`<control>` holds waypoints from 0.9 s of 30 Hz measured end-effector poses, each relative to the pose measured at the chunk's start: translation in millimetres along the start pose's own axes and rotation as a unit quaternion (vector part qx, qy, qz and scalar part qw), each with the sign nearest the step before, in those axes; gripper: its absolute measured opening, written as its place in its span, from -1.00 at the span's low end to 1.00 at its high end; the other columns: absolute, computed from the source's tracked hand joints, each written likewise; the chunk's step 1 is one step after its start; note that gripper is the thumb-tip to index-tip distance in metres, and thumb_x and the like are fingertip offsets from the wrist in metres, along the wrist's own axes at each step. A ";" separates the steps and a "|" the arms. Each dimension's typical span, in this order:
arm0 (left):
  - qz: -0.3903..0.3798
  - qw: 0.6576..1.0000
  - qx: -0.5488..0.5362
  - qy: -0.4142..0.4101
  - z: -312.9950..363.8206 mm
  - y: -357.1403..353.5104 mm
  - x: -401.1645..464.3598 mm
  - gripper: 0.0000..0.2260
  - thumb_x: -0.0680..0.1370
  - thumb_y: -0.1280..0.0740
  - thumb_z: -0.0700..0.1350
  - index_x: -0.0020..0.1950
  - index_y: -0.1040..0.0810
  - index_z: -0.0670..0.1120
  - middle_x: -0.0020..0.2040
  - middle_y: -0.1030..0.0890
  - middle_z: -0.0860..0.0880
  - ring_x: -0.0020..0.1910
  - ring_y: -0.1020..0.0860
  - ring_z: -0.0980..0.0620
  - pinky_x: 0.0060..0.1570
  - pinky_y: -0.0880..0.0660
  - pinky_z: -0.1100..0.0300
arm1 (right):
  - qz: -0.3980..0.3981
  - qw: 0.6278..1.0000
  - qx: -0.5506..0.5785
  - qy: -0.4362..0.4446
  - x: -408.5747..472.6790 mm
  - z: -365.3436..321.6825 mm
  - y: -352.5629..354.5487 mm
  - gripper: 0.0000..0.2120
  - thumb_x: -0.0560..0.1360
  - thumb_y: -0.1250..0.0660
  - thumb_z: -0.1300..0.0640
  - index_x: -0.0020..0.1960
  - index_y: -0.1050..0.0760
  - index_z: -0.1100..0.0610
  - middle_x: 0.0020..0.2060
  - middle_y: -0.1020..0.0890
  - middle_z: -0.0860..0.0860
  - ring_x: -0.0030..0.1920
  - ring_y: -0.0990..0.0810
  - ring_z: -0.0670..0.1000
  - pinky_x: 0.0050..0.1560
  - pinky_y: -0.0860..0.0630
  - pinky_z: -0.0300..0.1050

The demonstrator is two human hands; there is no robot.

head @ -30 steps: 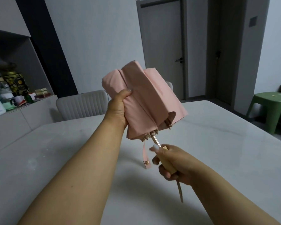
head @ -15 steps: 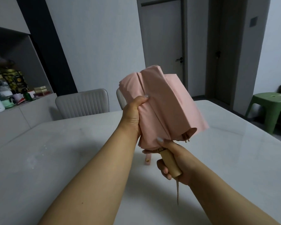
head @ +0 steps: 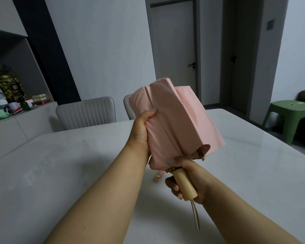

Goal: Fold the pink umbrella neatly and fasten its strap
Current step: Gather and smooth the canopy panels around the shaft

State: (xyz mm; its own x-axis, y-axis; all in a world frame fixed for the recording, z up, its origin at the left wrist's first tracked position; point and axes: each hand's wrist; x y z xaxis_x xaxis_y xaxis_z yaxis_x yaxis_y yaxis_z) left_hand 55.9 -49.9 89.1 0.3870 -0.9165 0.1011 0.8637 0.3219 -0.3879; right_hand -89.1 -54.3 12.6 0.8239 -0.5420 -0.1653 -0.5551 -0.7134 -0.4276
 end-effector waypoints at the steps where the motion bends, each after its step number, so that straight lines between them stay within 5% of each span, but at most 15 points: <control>1: -0.002 1.000 -0.004 -0.002 -0.6 0.0 0.8 -0.80 0.49 -0.34 -0.05 -0.03 -0.63 -0.16 -0.23 -0.69 -0.14 -0.28 -0.67 -0.10 -0.20 -0.58 0.07 | 0.002 1.000 0.007 0.004 1.3 1.1 0.4 -0.66 0.26 -0.39 0.04 -0.11 -0.49 0.28 -0.09 -0.44 0.27 -0.52 -0.40 0.04 -0.57 -0.38 -0.21; 6: -0.006 0.999 -0.029 -0.013 -3.2 -3.6 -4.3 -0.70 0.53 -0.31 0.08 0.01 -0.65 -0.13 -0.14 -0.71 -0.15 -0.18 -0.68 -0.13 -0.15 -0.58 0.05 | -0.031 0.999 0.021 0.017 -0.8 0.0 0.3 -0.67 0.22 -0.41 0.06 -0.15 -0.53 0.29 -0.05 -0.41 0.26 -0.52 -0.38 0.01 -0.58 -0.36 -0.21; 9: -0.002 0.996 -0.080 -0.025 -11.1 -3.6 -4.7 -0.43 0.54 -0.20 0.28 0.27 -0.57 -0.15 0.15 -0.65 -0.21 0.13 -0.61 -0.22 0.12 -0.55 -0.11 | -0.058 0.998 0.004 0.015 -5.3 -2.8 -1.0 -0.72 0.24 -0.37 0.05 -0.19 -0.66 0.24 -0.02 -0.41 0.25 -0.50 -0.37 -0.01 -0.55 -0.38 -0.22; 12: 0.013 0.992 -0.116 -0.037 -21.6 0.1 1.1 -0.35 0.54 -0.12 0.33 0.33 -0.53 -0.16 0.25 -0.58 -0.25 0.23 -0.55 -0.26 0.28 -0.44 -0.20 | -0.064 0.998 0.016 0.000 -4.2 -0.7 1.0 -0.55 0.19 -0.43 0.02 -0.04 -0.59 0.29 0.02 -0.41 0.26 -0.50 -0.39 0.00 -0.55 -0.40 -0.21; 20: 0.016 0.985 -0.170 0.008 -24.5 8.1 3.0 -0.36 0.54 -0.12 0.31 0.41 -0.46 -0.13 0.35 -0.51 -0.21 0.35 -0.45 -0.25 0.36 -0.34 -0.14 | 0.033 0.998 -0.049 0.005 -9.4 -1.0 -10.2 -0.69 0.24 -0.36 0.09 -0.13 -0.53 0.30 -0.41 -0.46 0.17 -0.53 -0.43 0.04 -0.52 -0.42 -0.19; 24: 0.074 0.993 -0.086 0.022 -13.6 7.3 0.7 -0.48 0.57 -0.14 0.30 0.22 -0.59 -0.07 0.16 -0.65 -0.15 0.15 -0.59 -0.17 0.18 -0.50 -0.07 | 0.099 0.991 -0.079 0.040 -11.5 -5.1 -10.7 -0.86 0.44 -0.35 0.19 -0.15 -0.54 0.30 -0.40 -0.54 0.17 -0.52 -0.48 0.05 -0.50 -0.46 -0.17; 27: 0.244 0.960 0.119 -0.061 10.4 9.0 10.3 -0.69 0.60 -0.20 0.14 -0.21 -0.48 -0.04 -0.26 -0.55 -0.05 -0.24 -0.52 -0.09 -0.14 -0.46 0.14 | 0.127 0.986 -0.096 0.056 -11.8 -10.0 -7.3 -0.86 0.47 -0.34 0.20 -0.16 -0.53 0.29 -0.39 -0.53 0.17 -0.52 -0.49 0.04 -0.51 -0.46 -0.17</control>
State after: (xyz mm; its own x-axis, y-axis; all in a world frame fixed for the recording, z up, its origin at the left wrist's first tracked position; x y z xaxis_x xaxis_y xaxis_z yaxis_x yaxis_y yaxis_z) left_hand 71.0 -53.9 96.2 0.7869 -0.6127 0.0727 0.6136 0.7647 -0.1967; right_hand -96.0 -47.2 26.6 0.6437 -0.7519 -0.1426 -0.7622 -0.6134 -0.2068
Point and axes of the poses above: each hand's wrist, its own x-axis towards the middle knuckle, its own y-axis out of the back of the hand, z = x × y
